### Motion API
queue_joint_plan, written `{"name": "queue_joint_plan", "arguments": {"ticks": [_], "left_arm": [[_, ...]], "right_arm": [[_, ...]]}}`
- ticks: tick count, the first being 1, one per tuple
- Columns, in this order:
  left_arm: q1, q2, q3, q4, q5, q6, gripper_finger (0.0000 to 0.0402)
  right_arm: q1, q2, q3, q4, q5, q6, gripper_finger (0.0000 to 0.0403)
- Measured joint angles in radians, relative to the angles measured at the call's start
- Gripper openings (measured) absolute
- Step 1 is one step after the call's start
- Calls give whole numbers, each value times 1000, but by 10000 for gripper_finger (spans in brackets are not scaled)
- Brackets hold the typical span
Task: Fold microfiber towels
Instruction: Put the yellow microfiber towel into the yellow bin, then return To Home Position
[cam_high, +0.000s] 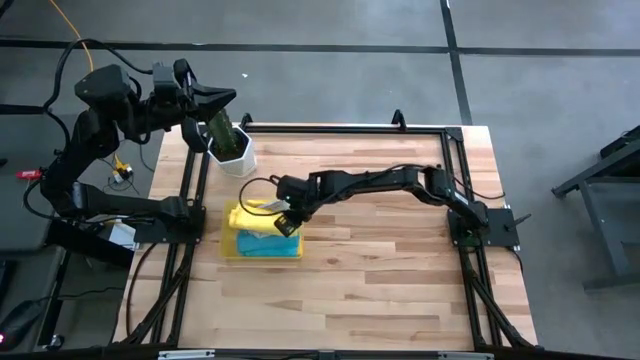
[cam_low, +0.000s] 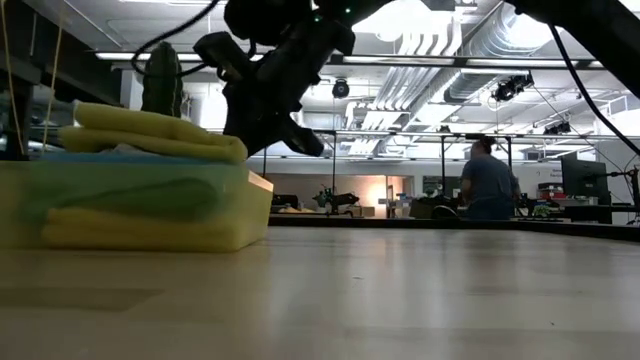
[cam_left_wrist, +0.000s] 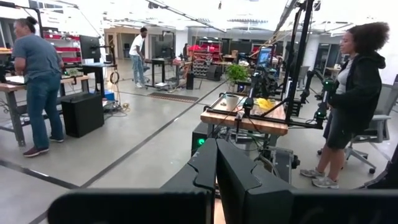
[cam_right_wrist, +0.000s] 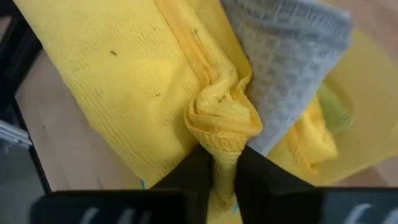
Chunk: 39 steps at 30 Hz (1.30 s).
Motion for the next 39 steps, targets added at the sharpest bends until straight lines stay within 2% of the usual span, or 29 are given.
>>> {"name": "queue_joint_plan", "arguments": {"ticks": [5,10,15,18,21,25,30,34,39], "left_arm": [[0,0,0,-3,0,-2,0],[0,0,0,-45,0,7,1],[0,-6,-3,-134,3,43,0],[-10,-26,-55,-126,12,43,0],[-58,-80,-206,-20,13,34,0],[-163,-181,-515,276,23,-65,0],[-278,-301,-837,563,-131,-164,0],[-371,-361,-1027,705,-241,-202,0],[-418,-485,-1208,760,-275,-245,0]], "right_arm": [[-29,-5,21,-3,-12,-76,115],[-58,-76,29,-63,18,-281,182],[-92,-164,18,-192,48,-495,206],[-112,-234,-61,-231,47,-569,208],[-135,-352,-247,-170,42,-585,208],[-171,-577,-554,15,21,-512,209],[-195,-842,-841,263,21,-419,209],[-196,-996,-962,358,21,-395,201],[-196,-1118,-1013,364,49,-437,172]]}}
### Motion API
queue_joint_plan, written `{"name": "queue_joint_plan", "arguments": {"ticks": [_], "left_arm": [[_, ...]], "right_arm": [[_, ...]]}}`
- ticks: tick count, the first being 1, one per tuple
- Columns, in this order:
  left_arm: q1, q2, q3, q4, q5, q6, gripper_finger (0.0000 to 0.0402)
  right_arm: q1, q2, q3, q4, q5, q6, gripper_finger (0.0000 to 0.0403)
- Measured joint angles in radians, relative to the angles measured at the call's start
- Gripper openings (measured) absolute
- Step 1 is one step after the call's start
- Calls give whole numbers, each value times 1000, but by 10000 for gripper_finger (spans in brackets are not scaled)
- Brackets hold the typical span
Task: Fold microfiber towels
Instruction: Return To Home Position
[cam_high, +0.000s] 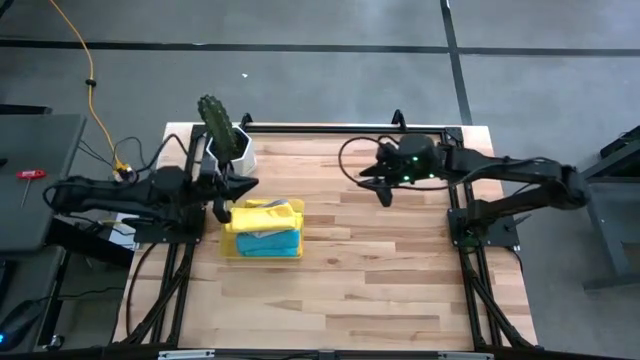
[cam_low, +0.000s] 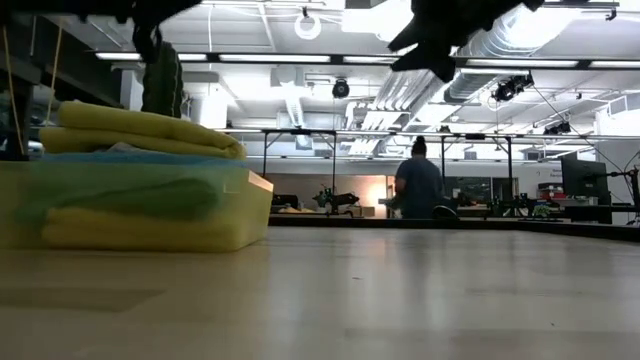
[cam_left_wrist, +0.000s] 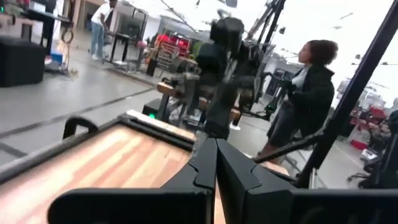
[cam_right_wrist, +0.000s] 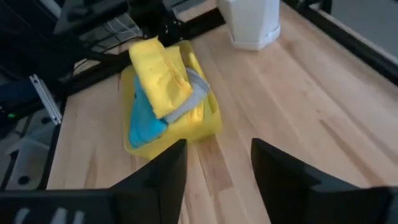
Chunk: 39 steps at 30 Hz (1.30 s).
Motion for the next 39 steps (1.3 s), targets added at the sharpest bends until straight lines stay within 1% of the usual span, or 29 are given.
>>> {"name": "queue_joint_plan", "arguments": {"ticks": [5,9,12,14,16,17,19,22,25,29,30,32,36,39], "left_arm": [[1,-203,-141,6,1,-30,0],[-1,-369,-224,1,-1,-69,0],[-7,-465,-285,-1,-16,-98,0],[-15,-505,-329,-3,-29,-111,0],[-25,-501,-365,4,-38,-122,0],[-30,-501,-381,10,-39,-128,0],[-36,-498,-389,-26,-47,-144,0],[-36,-501,-389,-45,-47,-125,0],[-30,-501,-387,-40,-4,-109,0],[-27,-500,-387,-102,37,-190,0],[-27,-500,-387,-119,39,-213,0],[-27,-499,-387,-130,39,-244,0],[-27,-495,-387,-130,39,-236,0],[-27,-495,-387,-130,39,-243,1]], "right_arm": [[0,-55,0,-7,40,12,135],[0,-75,0,-26,45,77,105],[0,-83,0,-74,27,130,75],[2,-87,0,-115,-15,140,48],[2,-88,0,-150,-71,140,17],[1,-88,0,-165,-100,141,9],[-3,-91,0,-180,-135,140,10],[-5,-103,0,-204,-139,126,12],[-5,-122,0,-248,-139,94,2],[-5,-161,-2,-294,-139,62,2],[-5,-175,-14,-281,-141,59,1],[-5,-223,-80,-215,-154,75,1],[-9,-350,-291,10,-190,169,0],[-48,-439,-405,154,-218,184,0]]}}
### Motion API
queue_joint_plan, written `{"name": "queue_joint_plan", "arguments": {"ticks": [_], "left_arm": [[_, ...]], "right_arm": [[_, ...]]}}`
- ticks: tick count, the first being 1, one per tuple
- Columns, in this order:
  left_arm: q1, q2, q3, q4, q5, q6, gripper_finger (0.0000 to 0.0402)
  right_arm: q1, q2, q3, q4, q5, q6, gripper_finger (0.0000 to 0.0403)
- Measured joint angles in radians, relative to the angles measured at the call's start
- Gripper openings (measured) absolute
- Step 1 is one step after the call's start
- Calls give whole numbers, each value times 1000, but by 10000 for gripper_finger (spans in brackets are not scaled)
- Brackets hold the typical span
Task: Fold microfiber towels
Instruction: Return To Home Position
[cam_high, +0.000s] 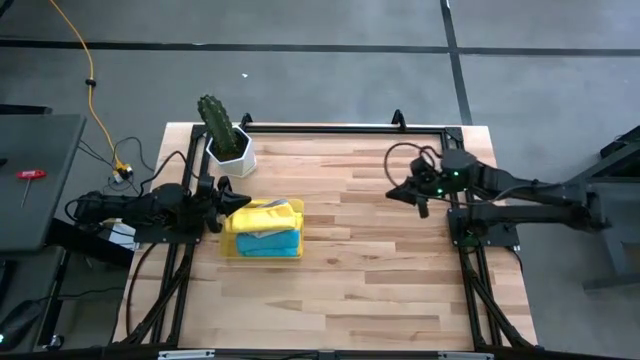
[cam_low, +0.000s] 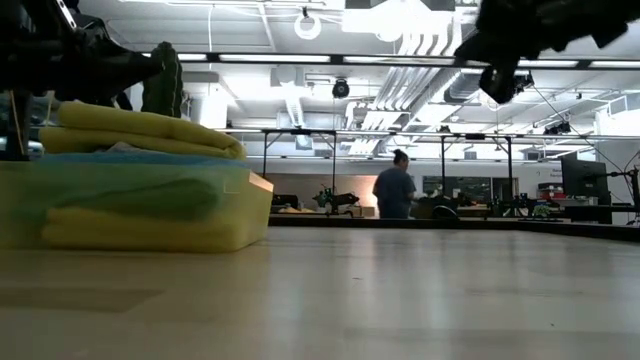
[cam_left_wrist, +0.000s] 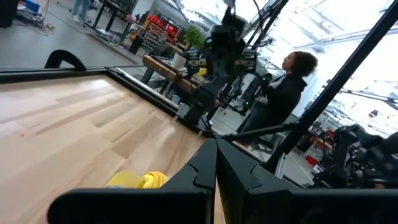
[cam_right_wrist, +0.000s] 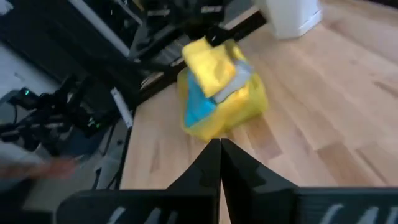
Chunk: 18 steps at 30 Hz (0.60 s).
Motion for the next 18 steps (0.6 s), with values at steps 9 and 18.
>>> {"name": "queue_joint_plan", "arguments": {"ticks": [9,18], "left_arm": [[0,0,0,0,1,0,0],[0,0,0,0,1,0,0]], "right_arm": [[-81,-325,-229,48,-51,17,0],[104,-605,-477,290,155,132,0]]}}
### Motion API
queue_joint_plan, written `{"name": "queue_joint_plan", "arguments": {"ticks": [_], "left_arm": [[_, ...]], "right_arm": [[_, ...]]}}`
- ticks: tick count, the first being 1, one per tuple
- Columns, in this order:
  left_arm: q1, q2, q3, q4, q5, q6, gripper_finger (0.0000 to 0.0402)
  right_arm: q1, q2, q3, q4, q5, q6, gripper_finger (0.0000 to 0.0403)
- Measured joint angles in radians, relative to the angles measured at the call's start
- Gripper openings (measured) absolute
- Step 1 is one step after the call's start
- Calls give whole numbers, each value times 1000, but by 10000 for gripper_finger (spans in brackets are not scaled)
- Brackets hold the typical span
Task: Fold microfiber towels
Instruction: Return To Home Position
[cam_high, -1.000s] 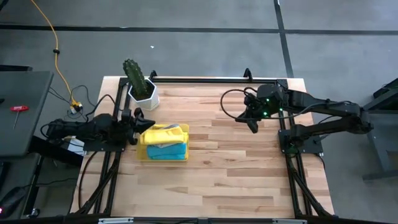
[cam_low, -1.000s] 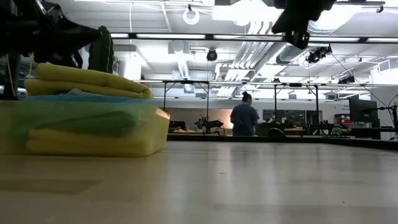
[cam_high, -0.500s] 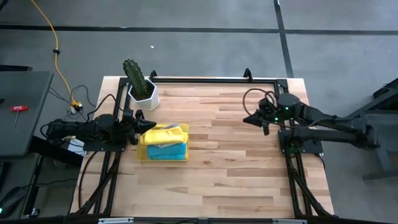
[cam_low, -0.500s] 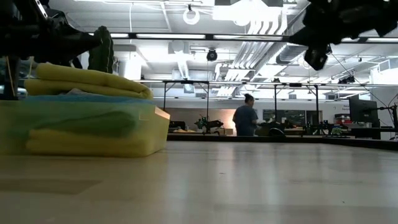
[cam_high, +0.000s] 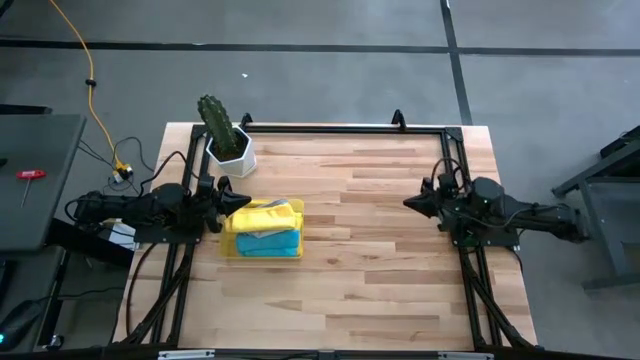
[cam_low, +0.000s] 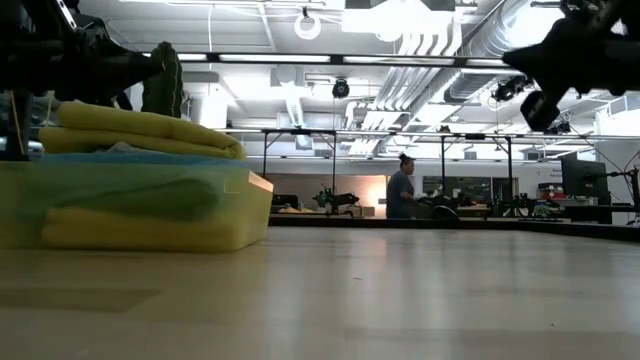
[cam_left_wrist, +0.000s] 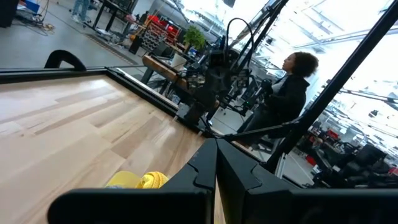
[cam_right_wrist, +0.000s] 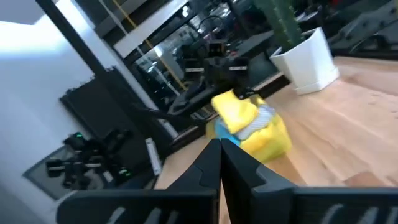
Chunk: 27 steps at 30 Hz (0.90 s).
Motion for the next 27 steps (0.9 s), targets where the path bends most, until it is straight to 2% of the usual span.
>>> {"name": "queue_joint_plan", "arguments": {"ticks": [5,7,15,18,27], "left_arm": [[0,0,0,0,0,0,1],[0,0,0,0,0,0,0],[0,0,0,0,0,0,0],[0,0,0,0,0,0,1],[0,0,0,0,0,0,0]], "right_arm": [[32,-116,-75,-35,81,-48,0],[32,-113,-68,-104,105,-77,0],[32,-87,-67,-112,261,-318,0],[32,-64,-67,-112,269,-437,0],[32,-55,-67,-113,269,-366,0]]}}
